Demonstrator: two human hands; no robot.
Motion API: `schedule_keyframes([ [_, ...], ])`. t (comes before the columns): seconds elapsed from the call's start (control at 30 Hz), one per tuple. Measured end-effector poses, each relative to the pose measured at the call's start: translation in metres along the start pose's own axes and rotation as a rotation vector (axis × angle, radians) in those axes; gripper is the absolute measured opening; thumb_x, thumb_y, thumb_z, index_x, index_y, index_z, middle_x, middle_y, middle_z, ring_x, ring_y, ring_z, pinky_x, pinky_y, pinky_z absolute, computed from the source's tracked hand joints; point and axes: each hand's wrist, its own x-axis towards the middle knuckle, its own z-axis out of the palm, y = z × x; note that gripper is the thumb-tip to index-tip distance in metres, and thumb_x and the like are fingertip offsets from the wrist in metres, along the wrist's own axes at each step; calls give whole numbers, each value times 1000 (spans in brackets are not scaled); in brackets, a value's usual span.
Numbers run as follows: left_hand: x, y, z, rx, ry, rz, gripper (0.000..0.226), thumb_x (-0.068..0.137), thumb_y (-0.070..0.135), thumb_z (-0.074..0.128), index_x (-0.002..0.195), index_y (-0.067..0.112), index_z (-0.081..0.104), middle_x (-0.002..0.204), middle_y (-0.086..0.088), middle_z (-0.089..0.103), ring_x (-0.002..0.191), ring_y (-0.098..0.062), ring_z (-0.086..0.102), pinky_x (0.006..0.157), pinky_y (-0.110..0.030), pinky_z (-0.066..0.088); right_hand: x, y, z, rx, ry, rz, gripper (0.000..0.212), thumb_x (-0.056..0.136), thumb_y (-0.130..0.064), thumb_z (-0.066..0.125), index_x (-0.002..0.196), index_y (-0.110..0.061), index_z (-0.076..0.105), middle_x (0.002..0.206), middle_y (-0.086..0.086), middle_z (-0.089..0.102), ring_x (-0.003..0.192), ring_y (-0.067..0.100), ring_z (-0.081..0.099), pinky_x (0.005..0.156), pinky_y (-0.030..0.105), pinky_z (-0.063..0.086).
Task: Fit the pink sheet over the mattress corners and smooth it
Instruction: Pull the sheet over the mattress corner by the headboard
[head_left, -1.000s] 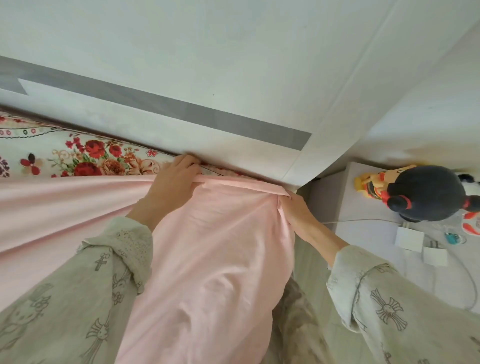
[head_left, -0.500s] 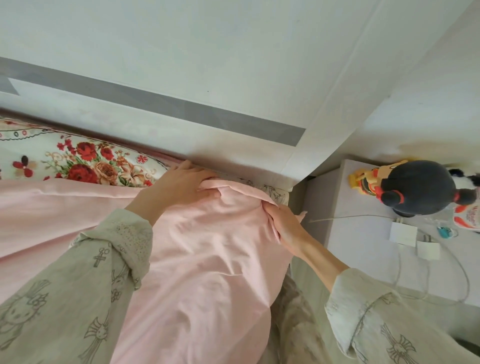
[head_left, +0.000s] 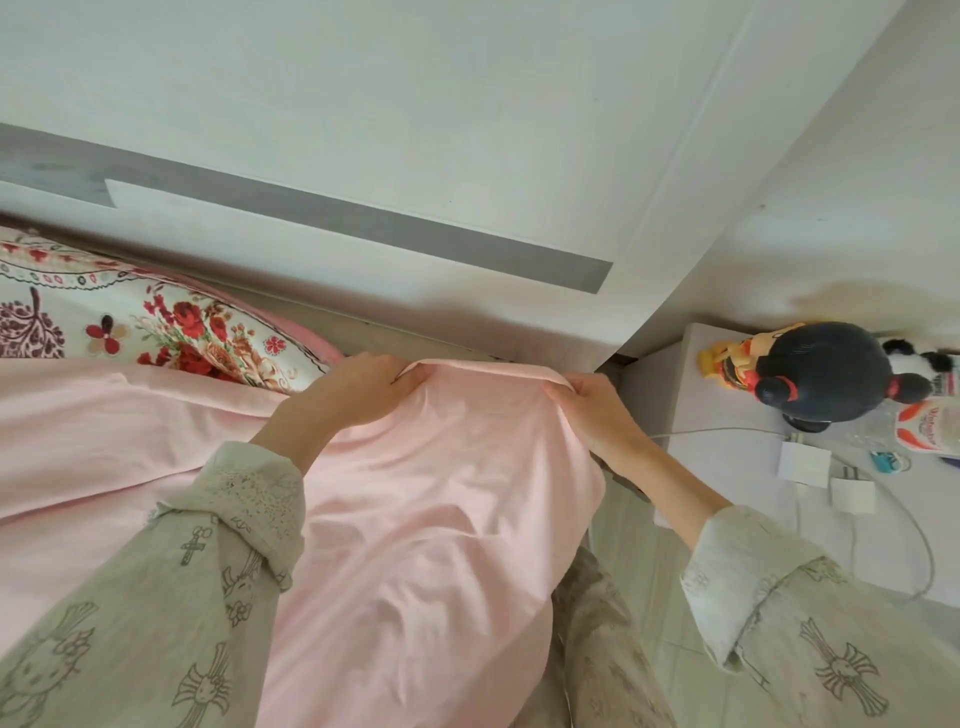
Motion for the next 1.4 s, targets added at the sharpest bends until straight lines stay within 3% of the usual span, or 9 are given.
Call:
schedule_keyframes([
  [0.1, -11, 4, -7, -63, -21, 11, 50, 96, 50, 27, 124, 17, 52, 123, -14, 60, 117, -33, 53, 95, -37, 42, -7, -17, -3, -48, 95, -114, 47, 92, -10, 45, 51, -21, 24, 52, -4, 23, 46, 7, 20, 46, 22, 15],
  [0.2, -20, 6, -15, -115, -108, 2, 72, 80, 74, 25, 84, 11, 58, 91, -10, 66, 90, -28, 60, 76, -35, 44, -11, -24, -4, 5, 172, -134, 43, 94, -14, 43, 56, -17, 24, 54, -2, 24, 50, 11, 22, 50, 25, 18],
  [0.3, -24, 1, -23, -200, -192, 25, 90, 55, 95, 25, 101, 25, 58, 110, 0, 63, 104, -23, 57, 89, -36, 44, -16, -28, -6, 94, 221, -117, 43, 96, -15, 41, 57, -20, 22, 54, -4, 21, 43, 6, 22, 49, 25, 17],
  [0.43, -36, -3, -25, -381, -231, 109, 36, 80, 48, 64, 112, 38, 50, 110, 17, 57, 103, -6, 52, 85, -23, 37, -23, -35, -5, 135, 254, -101, 42, 98, -14, 35, 60, -21, 22, 56, -5, 21, 37, 4, 21, 37, 14, 15],
  [0.57, -43, -13, -21, -457, -124, 177, 21, 89, 26, 59, 91, 43, 48, 89, 20, 57, 76, 11, 52, 70, -12, 37, -22, -46, -4, 151, 274, -92, 41, 99, -18, 34, 59, -20, 26, 57, -4, 26, 49, 9, 22, 37, 13, 16],
  [0.77, -40, -13, -13, -378, -15, 97, 15, 99, 29, 37, 88, 26, 46, 75, 8, 50, 75, -17, 48, 67, -28, 38, -22, -58, -1, 196, 207, -81, 33, 100, -25, 34, 73, -16, 49, 67, -1, 45, 62, 12, 39, 56, 24, 28],
  [1.03, -23, -10, -5, -115, 15, -101, 33, 100, 36, 29, 115, 13, 48, 110, -23, 60, 107, -36, 56, 87, -37, 41, -12, -29, -7, -355, 129, -20, 46, 96, -42, 30, 69, -13, 52, 76, 8, 55, 78, 27, 50, 69, 34, 37],
  [1.17, -13, -9, 3, 71, -9, -126, 46, 99, 42, 26, 128, 14, 48, 128, -19, 56, 117, -35, 53, 95, -39, 41, 4, -5, -2, -455, 116, 71, 46, 93, -40, 37, 52, -21, 33, 56, 0, 39, 60, 24, 41, 51, 29, 27],
  [1.4, -6, -8, 10, 185, -67, -92, 36, 94, 47, 41, 105, 18, 57, 123, -11, 60, 114, -30, 55, 88, -35, 42, 11, 23, -1, -673, 47, 119, 36, 89, -36, 55, 120, -19, 58, 124, 6, 60, 116, 30, 53, 97, 43, 44],
])
